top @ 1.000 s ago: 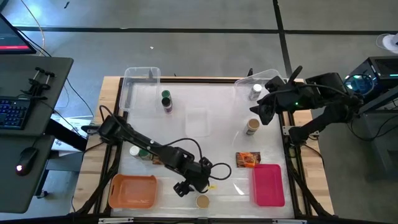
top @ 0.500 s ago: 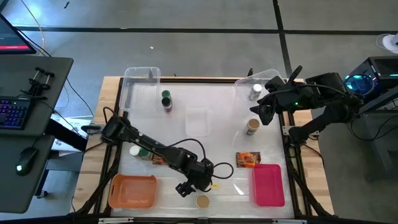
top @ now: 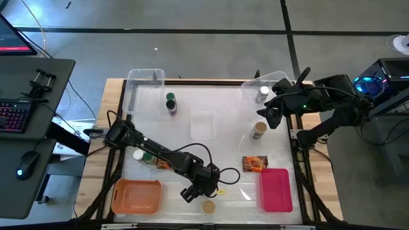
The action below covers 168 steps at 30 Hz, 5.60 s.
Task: Sort spices by type
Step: Put the bottom black seasoning bottle into the left large transparent bin
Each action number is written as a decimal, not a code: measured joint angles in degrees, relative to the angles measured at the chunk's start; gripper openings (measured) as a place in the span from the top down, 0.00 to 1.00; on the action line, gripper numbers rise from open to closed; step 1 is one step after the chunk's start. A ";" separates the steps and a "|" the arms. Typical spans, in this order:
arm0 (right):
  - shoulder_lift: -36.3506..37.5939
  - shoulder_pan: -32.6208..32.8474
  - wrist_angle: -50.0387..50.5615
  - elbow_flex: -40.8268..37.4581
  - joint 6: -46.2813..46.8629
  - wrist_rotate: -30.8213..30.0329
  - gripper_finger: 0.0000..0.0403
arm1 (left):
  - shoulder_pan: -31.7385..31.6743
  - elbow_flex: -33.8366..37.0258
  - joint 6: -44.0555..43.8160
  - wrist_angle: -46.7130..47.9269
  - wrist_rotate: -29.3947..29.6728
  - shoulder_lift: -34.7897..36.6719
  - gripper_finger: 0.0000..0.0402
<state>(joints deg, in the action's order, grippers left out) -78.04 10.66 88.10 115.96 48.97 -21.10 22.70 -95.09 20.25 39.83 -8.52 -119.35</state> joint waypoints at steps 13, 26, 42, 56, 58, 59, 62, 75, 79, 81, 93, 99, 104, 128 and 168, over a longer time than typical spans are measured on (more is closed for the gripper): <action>0.00 0.00 0.02 0.00 -0.67 0.00 0.40 | -4.42 0.02 2.97 10.06 2.41 3.89 0.58; 0.00 -0.02 0.26 0.00 -1.46 -0.48 0.40 | -20.77 11.23 -14.76 -6.31 -4.83 28.72 0.58; 0.02 -0.15 1.35 0.00 -2.86 -2.87 0.40 | -16.83 51.69 -56.29 -72.21 18.85 49.51 0.58; 0.02 -0.15 1.32 0.00 0.03 -3.37 0.40 | -24.10 48.17 -105.42 -68.22 32.84 49.73 0.58; 0.02 -0.15 1.33 0.00 0.44 -3.39 0.40 | -24.86 48.16 -109.07 -65.63 33.07 49.72 0.58; 0.02 -0.15 1.33 0.00 0.82 -3.37 0.40 | -25.16 48.17 -110.11 -64.62 33.13 49.72 0.58; 0.02 -0.15 1.32 0.00 1.99 -3.39 0.40 | -25.72 48.17 -110.64 -64.13 33.30 49.72 0.58; 0.02 -0.15 1.33 0.00 1.62 -2.57 0.40 | -19.77 41.22 -46.09 -65.39 15.62 50.00 0.58; 0.02 -0.17 1.33 0.00 1.60 -2.26 0.40 | -14.43 35.73 -15.60 -47.73 20.08 49.12 0.58; 0.02 -0.15 1.33 0.00 1.60 -2.04 0.40 | -12.07 34.70 -2.76 -42.74 23.44 48.78 0.58; 0.02 -0.15 1.35 0.00 2.49 -1.36 0.40 | -1.32 34.45 58.33 -24.41 35.30 48.15 0.58; 0.00 -0.16 1.33 0.00 3.47 -1.39 0.40 | 3.70 34.47 68.92 -23.02 37.03 44.30 0.58; 0.00 -0.15 1.37 0.00 5.03 -1.40 0.40 | 4.78 34.47 71.36 -26.38 40.14 42.16 0.58; 0.00 -0.15 1.37 0.00 7.78 -1.48 0.40 | -14.67 34.85 -91.84 -27.91 27.37 43.22 0.58; -0.02 -0.15 1.59 0.00 10.48 -2.43 0.40 | -33.21 -0.20 -54.08 32.50 34.06 34.28 0.58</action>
<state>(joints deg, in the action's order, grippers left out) -78.06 10.50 89.69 115.96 59.45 -23.53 -10.51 -95.29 -33.82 72.33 25.53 -85.07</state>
